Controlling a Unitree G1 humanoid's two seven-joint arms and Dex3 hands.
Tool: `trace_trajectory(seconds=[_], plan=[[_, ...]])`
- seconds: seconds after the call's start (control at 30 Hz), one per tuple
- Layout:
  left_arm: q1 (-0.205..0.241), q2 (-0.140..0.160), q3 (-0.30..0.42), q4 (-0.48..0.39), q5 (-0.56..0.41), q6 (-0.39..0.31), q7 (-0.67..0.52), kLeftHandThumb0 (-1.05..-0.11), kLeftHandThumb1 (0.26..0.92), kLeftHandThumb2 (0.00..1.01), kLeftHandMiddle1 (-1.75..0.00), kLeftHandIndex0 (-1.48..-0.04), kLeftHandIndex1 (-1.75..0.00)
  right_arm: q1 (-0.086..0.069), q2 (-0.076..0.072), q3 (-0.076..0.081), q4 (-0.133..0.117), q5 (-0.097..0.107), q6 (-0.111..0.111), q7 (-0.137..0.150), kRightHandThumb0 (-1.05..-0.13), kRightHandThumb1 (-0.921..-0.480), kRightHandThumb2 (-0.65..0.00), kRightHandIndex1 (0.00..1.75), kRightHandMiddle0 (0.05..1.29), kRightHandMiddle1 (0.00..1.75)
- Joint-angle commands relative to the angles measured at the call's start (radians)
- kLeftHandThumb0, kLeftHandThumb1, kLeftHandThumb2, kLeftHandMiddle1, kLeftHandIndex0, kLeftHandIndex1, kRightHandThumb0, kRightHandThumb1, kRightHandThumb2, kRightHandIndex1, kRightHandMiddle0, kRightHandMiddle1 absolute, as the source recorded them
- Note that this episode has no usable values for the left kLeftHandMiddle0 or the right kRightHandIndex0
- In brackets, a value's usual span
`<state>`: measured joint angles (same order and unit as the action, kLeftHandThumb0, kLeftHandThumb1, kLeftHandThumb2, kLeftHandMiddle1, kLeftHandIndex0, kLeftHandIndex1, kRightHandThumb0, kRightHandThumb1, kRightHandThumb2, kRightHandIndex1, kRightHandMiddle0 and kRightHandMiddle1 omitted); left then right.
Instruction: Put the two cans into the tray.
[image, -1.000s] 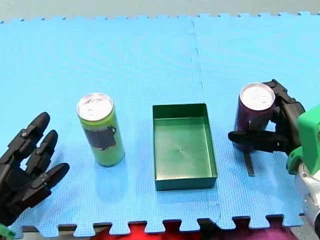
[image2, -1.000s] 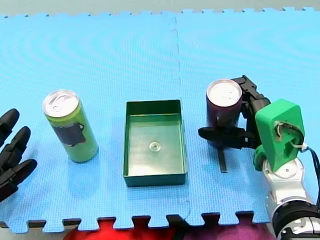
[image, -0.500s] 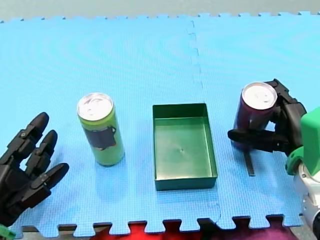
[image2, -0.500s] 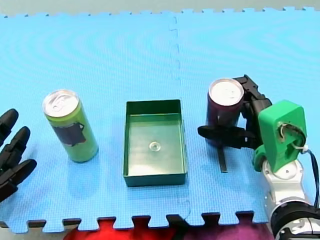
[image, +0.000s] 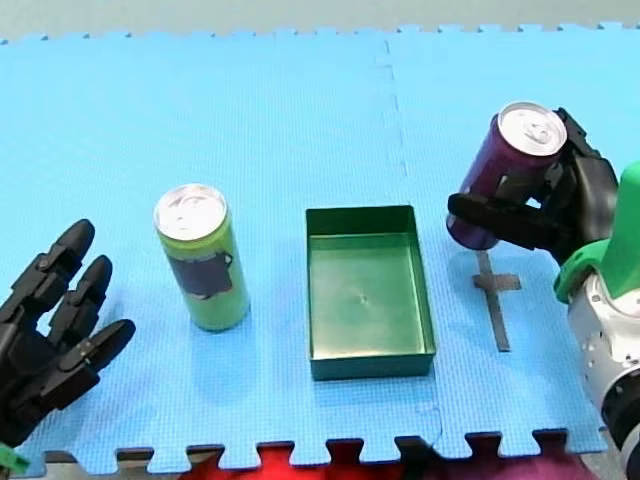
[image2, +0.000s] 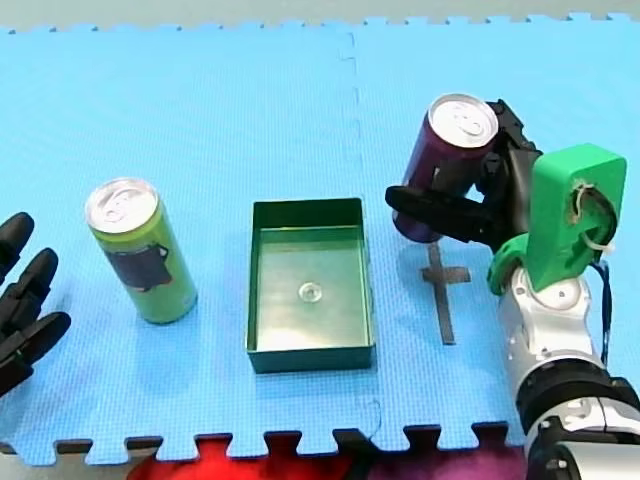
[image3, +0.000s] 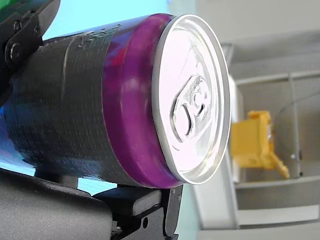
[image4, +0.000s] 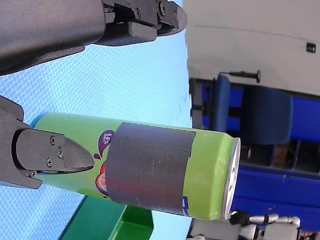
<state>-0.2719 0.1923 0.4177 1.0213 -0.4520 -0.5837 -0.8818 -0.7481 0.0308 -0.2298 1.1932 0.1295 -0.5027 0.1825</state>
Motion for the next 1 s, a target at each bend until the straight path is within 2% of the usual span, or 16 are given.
trace_trajectory(seconds=[0.0,0.27,0.4,0.57,0.73,0.83,0.97], plan=[[-0.005,0.007,0.003,0.005,0.000,0.004,0.000,-1.048,0.921,0.19,0.00,-0.18,0.00,-0.019,0.000,-0.005,-0.018,0.012,0.004,0.005,-0.524,-0.782,-0.010,1.75,0.57,1.75],[-0.010,0.006,0.000,0.004,0.010,-0.001,0.012,-1.048,0.921,0.19,0.00,-0.18,0.00,-0.046,-0.001,-0.002,-0.023,0.016,0.031,0.014,-0.504,-0.790,-0.010,1.75,0.57,1.75],[-0.007,0.002,-0.005,-0.007,0.016,-0.004,0.020,-1.048,0.921,0.19,0.00,-0.18,0.00,-0.057,-0.004,-0.002,-0.024,0.021,0.039,0.033,-0.498,-0.791,-0.008,1.75,0.57,1.75],[0.004,-0.006,-0.015,-0.031,0.027,-0.008,0.042,-1.048,0.921,0.19,0.00,-0.18,0.00,-0.072,-0.010,-0.004,-0.022,0.028,0.061,0.068,-0.515,-0.790,-0.006,1.75,0.56,1.75],[0.009,-0.013,-0.024,-0.042,0.038,-0.007,0.063,-1.048,0.921,0.20,0.00,-0.18,0.00,-0.081,-0.010,0.013,-0.050,0.017,0.078,0.080,-0.532,-0.786,-0.003,1.75,0.56,1.75],[0.010,-0.018,-0.028,-0.045,0.043,-0.006,0.076,-1.048,0.921,0.21,0.00,-0.17,0.00,-0.077,-0.008,0.029,-0.076,0.005,0.090,0.070,-0.543,-0.781,0.000,1.75,0.55,1.75],[0.011,-0.020,-0.033,-0.046,0.049,-0.008,0.092,-1.048,0.921,0.21,0.00,-0.17,0.00,-0.067,0.004,0.045,-0.108,-0.004,0.105,0.054,-0.555,-0.775,0.000,1.75,0.55,1.75]])
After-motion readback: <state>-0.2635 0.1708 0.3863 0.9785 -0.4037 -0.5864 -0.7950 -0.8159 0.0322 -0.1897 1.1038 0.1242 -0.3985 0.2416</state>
